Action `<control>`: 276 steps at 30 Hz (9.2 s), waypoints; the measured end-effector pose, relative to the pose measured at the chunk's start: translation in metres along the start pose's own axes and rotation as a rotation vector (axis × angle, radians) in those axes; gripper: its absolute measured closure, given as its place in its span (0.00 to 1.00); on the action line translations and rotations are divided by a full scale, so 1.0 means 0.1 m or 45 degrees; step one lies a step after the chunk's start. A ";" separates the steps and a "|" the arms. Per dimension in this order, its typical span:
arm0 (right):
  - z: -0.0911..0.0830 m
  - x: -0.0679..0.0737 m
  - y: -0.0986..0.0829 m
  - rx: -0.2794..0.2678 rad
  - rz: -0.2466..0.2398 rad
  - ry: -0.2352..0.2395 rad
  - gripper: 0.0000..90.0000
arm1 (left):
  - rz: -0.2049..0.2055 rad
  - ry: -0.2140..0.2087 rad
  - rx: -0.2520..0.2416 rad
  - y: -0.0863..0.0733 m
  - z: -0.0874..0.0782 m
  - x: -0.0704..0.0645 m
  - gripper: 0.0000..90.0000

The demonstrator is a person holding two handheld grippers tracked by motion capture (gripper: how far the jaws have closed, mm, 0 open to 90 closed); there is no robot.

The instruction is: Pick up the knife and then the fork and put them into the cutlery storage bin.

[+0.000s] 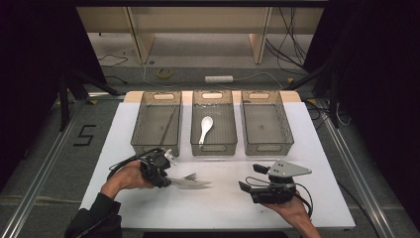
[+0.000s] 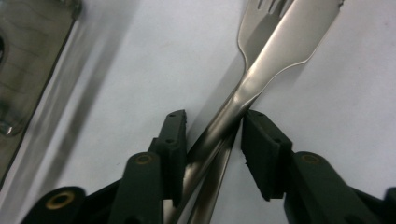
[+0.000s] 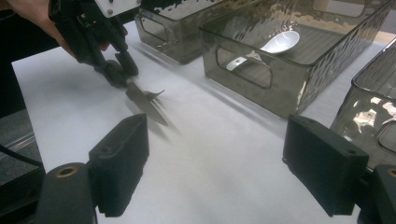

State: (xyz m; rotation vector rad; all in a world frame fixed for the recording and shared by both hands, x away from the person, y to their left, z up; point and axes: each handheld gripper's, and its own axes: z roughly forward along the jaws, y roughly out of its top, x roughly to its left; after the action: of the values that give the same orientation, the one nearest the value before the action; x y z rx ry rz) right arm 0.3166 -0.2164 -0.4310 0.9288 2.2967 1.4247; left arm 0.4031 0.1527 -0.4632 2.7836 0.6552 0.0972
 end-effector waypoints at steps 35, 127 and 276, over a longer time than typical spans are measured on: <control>0.02 0.01 -0.01 0.019 -0.019 0.005 0.26 | 0.168 0.024 -0.067 -0.03 -0.08 -0.12 0.90; 0.71 0.83 -0.04 0.437 -1.149 -0.107 0.75 | 0.275 -0.314 0.088 1.18 -0.07 -0.91 0.91; 1.01 -1.81 1.02 0.619 0.002 -0.672 0.98 | -0.427 0.087 -0.882 -0.13 -0.50 -0.39 0.17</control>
State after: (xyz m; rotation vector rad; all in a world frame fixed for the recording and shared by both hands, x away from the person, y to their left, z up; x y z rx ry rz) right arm 0.5459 -0.2332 -0.4062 1.2535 2.2350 0.5136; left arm 0.3566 0.1591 -0.4186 1.9928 0.8912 0.2887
